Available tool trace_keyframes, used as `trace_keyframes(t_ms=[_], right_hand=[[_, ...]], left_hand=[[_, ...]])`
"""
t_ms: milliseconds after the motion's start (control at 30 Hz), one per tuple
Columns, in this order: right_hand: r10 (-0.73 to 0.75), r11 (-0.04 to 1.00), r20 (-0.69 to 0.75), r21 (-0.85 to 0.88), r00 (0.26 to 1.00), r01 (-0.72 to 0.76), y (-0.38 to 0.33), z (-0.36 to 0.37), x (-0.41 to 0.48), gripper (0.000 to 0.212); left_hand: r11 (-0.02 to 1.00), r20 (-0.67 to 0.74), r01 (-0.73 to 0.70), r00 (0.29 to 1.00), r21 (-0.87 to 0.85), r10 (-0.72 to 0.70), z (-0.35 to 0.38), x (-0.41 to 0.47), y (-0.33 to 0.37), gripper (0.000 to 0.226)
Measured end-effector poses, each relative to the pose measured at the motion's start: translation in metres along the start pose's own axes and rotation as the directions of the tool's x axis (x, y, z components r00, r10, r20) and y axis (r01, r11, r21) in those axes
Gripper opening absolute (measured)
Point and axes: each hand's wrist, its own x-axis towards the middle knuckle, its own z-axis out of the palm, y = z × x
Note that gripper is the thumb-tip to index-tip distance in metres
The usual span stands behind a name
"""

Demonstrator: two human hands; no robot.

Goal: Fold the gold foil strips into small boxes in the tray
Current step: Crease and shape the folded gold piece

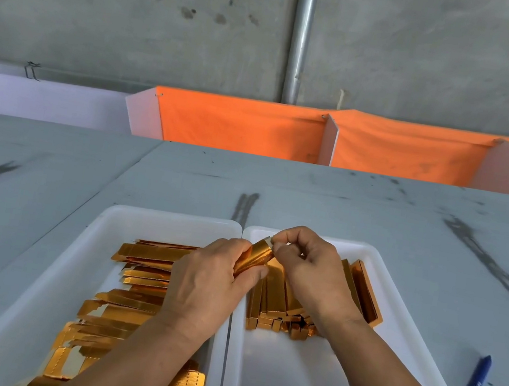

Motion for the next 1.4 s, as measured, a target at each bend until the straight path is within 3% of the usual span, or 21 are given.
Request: trace_keyframes(t_ms=[167, 333, 567, 1267, 1400], right_hand=[[-0.030, 0.999, -0.009, -0.035, 1.000, 0.030, 0.003, 0.001, 0.002, 0.009], [-0.075, 0.995, -0.013, -0.072, 0.997, 0.074, 0.002, 0.000, 0.000, 0.018], [-0.048, 0.999, 0.016, 0.007, 0.999, 0.048, -0.003, -0.001, -0.003, 0.016], [-0.049, 0.990, 0.047, -0.128, 0.998, 0.055, -0.008, -0.003, -0.006, 0.028], [-0.092, 0.985, 0.048, -0.142, 0.995, 0.098, -0.007, 0.001, -0.007, 0.019]], left_hand=[[0.999, 0.011, -0.001, 1.000, 0.036, 0.001, -0.001, -0.001, 0.000, 0.056], [0.999, 0.001, -0.003, 1.000, 0.041, 0.003, -0.001, -0.001, 0.001, 0.044], [0.998, -0.006, 0.005, 1.000, 0.068, -0.005, -0.003, -0.001, 0.003, 0.037], [0.989, 0.000, -0.040, 0.999, 0.143, 0.041, -0.004, -0.002, 0.005, 0.039], [0.985, -0.008, -0.031, 0.999, 0.167, 0.033, -0.005, -0.001, 0.005, 0.040]])
